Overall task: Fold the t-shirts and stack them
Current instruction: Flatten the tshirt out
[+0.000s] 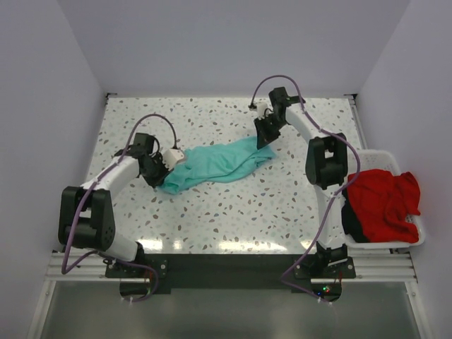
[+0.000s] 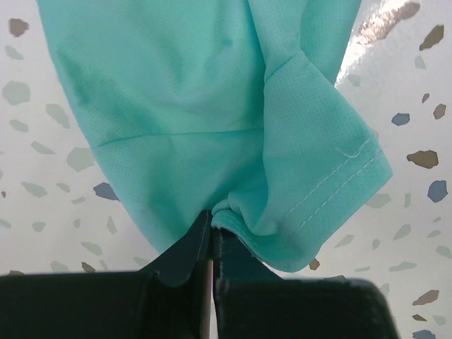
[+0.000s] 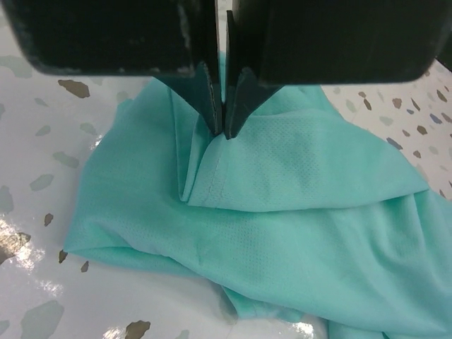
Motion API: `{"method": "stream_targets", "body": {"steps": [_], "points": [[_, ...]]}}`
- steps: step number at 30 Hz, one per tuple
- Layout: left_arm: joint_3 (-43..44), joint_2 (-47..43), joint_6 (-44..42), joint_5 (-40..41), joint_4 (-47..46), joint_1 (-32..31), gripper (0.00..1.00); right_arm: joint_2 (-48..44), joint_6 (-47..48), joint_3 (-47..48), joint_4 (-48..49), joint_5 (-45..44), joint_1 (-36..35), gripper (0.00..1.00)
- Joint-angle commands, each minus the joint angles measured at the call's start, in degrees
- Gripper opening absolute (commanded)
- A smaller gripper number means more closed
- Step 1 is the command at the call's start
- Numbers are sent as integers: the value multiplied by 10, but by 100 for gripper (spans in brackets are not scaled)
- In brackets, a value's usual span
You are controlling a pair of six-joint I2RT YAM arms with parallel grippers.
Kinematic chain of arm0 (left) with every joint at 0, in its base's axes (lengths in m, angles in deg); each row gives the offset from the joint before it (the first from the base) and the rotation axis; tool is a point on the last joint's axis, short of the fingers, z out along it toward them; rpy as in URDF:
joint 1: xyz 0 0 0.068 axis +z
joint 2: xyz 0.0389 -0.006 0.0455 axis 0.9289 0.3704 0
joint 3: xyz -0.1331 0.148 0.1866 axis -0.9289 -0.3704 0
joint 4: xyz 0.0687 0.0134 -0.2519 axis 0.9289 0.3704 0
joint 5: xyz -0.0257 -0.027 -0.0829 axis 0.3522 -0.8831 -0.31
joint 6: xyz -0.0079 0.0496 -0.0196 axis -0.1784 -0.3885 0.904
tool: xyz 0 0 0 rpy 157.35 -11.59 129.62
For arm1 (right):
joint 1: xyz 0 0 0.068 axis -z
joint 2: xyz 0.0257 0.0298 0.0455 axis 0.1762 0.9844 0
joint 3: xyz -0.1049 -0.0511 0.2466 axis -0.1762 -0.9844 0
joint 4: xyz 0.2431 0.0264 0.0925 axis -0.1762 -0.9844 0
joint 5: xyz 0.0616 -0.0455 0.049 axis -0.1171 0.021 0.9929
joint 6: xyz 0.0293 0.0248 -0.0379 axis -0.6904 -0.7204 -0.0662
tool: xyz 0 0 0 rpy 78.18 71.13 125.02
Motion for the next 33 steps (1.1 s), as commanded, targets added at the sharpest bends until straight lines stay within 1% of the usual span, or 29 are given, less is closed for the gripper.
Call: {"method": "stream_targets", "body": {"steps": [1, 3, 6, 9, 14, 15, 18, 22, 23, 25, 26, 30, 33], "points": [[51, -19, 27, -34, 5, 23, 0, -72, 2, 34, -31, 9, 6, 0], [71, -32, 38, -50, 10, 45, 0, -112, -5, 41, -22, 1, 15, 0], [131, -46, 62, -78, 25, 79, 0, -160, -19, 71, -7, -16, 35, 0], [210, -60, 91, -92, 31, 92, 0, -199, -34, 109, 0, -27, 55, 0], [299, -82, 149, -70, -3, 94, 0, -248, -55, 171, 26, -43, 88, 0], [327, -85, 157, -53, -14, 94, 0, -266, -63, 177, 34, -47, 94, 0], [371, -97, 180, -28, -26, 97, 0, -300, -71, 185, 65, -68, 106, 0], [376, -142, 186, -1, -50, 97, 0, -371, -74, 156, 101, -89, 107, 0], [372, -165, 186, 4, -55, 98, 0, -403, -74, 133, 109, -95, 107, 0], [354, -190, 182, 19, -61, 98, 0, -432, -73, 109, 131, -103, 107, 0], [347, -214, 182, 23, -63, 98, 0, -462, -71, 88, 143, -112, 107, 0], [306, -274, 181, 38, -70, 97, 0, -521, -62, 47, 164, -125, 107, 0], [301, -302, 188, 50, -67, 97, 0, -543, -60, 43, 162, -126, 107, 0]]}}
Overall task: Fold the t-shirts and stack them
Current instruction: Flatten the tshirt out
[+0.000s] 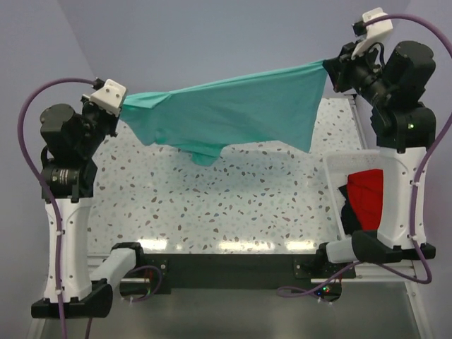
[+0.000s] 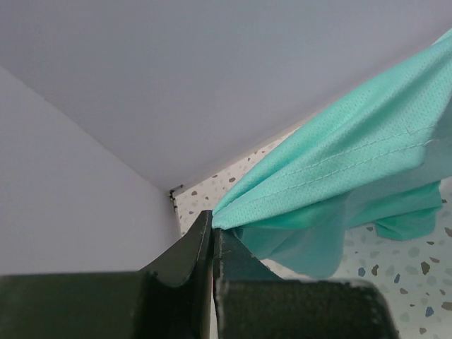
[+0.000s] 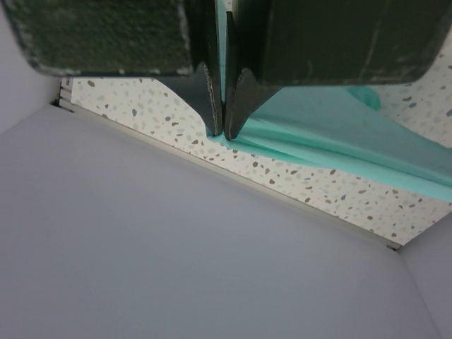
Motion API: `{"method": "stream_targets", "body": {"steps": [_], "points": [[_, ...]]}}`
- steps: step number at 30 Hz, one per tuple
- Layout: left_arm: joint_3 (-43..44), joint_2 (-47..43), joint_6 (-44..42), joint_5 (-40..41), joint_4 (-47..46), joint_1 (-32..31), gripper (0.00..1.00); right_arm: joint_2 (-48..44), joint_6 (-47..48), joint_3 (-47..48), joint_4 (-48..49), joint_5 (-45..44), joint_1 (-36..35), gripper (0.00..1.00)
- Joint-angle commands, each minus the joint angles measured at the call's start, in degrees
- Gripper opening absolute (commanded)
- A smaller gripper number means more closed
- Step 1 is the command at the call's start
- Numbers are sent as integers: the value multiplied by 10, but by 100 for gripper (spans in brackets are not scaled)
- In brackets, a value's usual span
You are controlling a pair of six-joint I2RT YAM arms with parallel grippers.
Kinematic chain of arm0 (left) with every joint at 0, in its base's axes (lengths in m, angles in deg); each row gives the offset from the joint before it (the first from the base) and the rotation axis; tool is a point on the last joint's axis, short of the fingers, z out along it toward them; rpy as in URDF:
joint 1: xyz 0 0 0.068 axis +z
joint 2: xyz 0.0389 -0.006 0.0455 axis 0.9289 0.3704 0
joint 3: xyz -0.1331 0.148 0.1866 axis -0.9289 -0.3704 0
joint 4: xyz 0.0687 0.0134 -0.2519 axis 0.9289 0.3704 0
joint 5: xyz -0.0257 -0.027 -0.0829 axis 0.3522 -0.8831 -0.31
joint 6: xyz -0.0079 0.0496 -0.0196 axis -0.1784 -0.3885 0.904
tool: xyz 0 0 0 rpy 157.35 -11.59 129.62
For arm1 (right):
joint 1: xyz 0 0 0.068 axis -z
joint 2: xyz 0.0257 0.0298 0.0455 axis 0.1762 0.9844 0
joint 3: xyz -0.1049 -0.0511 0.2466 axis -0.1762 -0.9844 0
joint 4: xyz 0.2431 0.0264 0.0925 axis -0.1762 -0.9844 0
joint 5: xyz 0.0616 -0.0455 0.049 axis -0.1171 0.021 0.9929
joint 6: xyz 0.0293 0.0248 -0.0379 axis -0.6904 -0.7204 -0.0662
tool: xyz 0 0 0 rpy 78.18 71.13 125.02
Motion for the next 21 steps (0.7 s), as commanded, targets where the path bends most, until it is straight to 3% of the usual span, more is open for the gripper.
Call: {"method": "stream_targets", "body": {"steps": [1, 12, 16, 21], "points": [[-5, -19, 17, 51, -16, 6, 0, -28, 3, 0, 46, -43, 6, 0], [56, 29, 7, -7, 27, 6, 0, 4, 0, 14, 27, -35, 6, 0], [55, 85, 7, -5, -2, 6, 0, 65, -10, 29, 37, -39, 6, 0], [151, 219, 36, 11, -71, 6, 0, 204, -42, 166, 42, -48, 6, 0]]}}
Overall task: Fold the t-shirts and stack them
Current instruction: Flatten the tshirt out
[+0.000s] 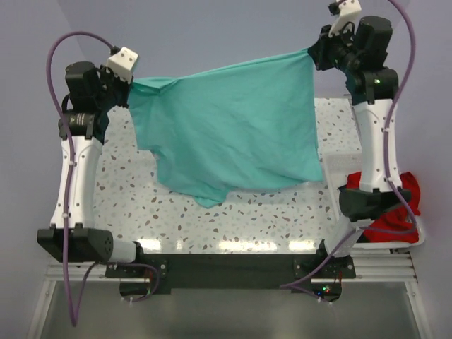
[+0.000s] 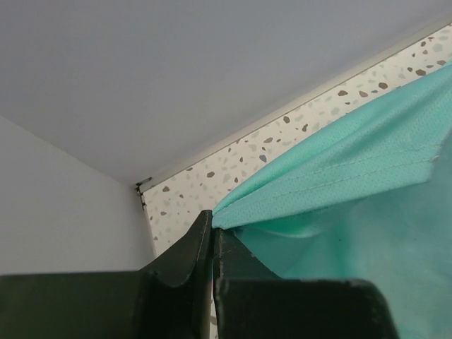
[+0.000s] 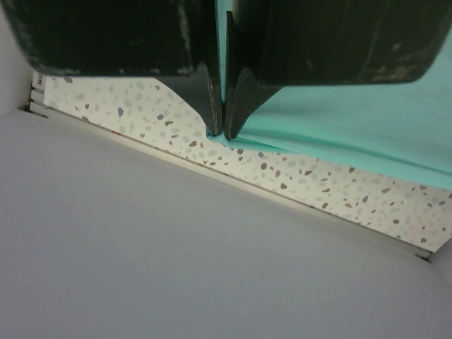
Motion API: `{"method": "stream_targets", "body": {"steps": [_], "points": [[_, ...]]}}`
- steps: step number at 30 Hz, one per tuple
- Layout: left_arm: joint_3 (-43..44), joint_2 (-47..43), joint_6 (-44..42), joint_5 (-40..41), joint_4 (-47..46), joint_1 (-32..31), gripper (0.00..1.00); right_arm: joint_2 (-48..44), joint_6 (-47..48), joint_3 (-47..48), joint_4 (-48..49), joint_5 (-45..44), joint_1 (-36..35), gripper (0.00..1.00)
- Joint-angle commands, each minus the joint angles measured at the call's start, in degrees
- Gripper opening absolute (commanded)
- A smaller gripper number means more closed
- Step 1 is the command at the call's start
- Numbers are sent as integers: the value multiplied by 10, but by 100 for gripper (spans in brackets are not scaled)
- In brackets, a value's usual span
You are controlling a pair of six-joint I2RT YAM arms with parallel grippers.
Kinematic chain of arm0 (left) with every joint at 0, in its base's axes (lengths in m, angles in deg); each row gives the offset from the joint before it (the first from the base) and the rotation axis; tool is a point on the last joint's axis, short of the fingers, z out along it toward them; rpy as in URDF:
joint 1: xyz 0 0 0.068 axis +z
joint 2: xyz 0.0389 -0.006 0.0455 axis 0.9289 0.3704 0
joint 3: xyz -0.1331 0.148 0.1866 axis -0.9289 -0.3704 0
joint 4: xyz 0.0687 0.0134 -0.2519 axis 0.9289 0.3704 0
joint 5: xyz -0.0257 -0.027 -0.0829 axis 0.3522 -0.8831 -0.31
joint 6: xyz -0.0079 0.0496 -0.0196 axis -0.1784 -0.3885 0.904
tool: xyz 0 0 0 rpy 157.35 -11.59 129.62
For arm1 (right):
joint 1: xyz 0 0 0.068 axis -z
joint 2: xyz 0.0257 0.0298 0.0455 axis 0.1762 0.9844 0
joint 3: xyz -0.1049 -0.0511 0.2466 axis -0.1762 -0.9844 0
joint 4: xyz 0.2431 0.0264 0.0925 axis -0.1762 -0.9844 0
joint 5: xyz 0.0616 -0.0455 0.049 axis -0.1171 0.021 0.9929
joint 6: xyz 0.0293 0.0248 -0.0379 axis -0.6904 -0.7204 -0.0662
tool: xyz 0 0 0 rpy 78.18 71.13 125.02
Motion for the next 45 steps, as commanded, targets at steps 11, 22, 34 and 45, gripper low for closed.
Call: {"method": "stream_targets", "body": {"steps": [11, 22, 34, 45], "points": [[375, 204, 35, 61, -168, 15, 0, 60, -42, 158, 191, -70, 6, 0], [-67, -40, -62, -91, -275, 43, 0, -73, 62, -203, 178, 7, 6, 0], [-505, -226, -542, -229, 209, 41, 49, -195, 296, -622, -32, 67, -8, 45], [-482, -177, -419, -186, 230, 42, 77, -159, 241, -600, -117, 73, -19, 81]]}}
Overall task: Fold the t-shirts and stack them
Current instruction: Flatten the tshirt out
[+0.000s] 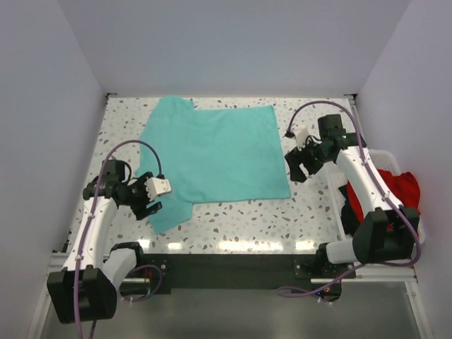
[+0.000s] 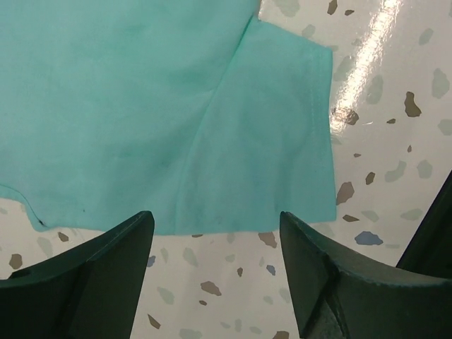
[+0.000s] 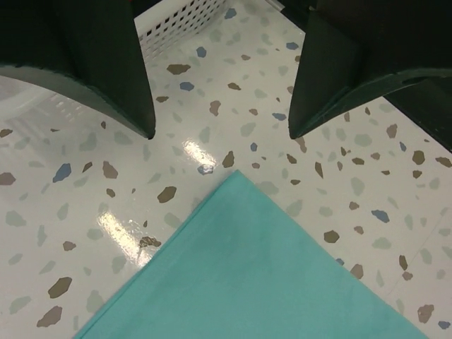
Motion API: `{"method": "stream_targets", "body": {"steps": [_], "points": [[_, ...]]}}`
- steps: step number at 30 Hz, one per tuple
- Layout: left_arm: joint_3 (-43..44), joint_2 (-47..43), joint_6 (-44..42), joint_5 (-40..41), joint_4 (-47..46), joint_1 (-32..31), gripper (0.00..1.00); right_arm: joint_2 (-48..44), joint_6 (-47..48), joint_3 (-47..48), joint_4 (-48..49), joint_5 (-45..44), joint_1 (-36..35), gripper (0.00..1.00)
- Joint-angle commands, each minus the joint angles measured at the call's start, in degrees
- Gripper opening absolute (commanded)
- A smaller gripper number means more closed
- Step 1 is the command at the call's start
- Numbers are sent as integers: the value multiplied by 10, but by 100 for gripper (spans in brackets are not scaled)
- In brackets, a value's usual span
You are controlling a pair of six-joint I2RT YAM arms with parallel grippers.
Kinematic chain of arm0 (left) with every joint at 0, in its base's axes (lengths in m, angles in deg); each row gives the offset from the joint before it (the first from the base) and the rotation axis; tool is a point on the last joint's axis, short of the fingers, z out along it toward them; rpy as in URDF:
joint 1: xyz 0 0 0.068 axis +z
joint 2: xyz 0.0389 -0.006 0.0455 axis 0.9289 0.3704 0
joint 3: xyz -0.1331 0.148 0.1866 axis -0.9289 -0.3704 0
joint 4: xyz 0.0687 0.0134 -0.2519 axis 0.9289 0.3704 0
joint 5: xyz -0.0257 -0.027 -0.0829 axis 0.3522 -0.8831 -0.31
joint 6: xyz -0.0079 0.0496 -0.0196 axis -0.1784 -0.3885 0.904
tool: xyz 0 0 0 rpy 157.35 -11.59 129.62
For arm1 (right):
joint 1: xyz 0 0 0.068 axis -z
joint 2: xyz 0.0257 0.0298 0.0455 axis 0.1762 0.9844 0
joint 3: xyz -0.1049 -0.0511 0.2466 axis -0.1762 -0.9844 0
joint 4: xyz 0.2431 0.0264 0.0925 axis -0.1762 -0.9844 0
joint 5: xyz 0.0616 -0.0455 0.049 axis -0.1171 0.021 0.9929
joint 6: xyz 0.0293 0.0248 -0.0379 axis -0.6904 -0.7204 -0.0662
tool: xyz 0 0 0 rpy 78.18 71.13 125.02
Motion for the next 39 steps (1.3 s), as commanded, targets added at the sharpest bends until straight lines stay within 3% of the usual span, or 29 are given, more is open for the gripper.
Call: {"method": "stream_targets", "body": {"steps": [1, 2, 4, 9, 20, 24, 30, 36, 39], "points": [[38, 41, 68, -7, -35, 5, 76, 34, -53, 36, 7, 5, -17, 77], [41, 54, 114, 5, -68, 6, 75, 59, -73, 39, 20, -2, -25, 69], [51, 90, 155, 27, -99, 5, 74, 83, -88, 39, 48, -30, -52, 64], [57, 145, 219, 78, -141, 6, 72, 155, -120, 36, 86, -62, -86, 57], [-2, 207, 216, 147, -192, -2, 69, 221, -107, -33, 143, -140, -89, 47], [-33, 206, 207, 178, -195, -40, 68, 222, -103, -66, 147, -149, -94, 47], [-86, 169, 206, 228, -193, -125, 66, 210, -90, -86, 116, -161, -107, 42], [-68, 120, 169, 209, -93, -131, 65, 139, -50, -103, 10, -151, -112, 39], [-39, 92, 156, 200, -49, -131, 66, 110, -32, -65, -55, -124, -111, 39]]}}
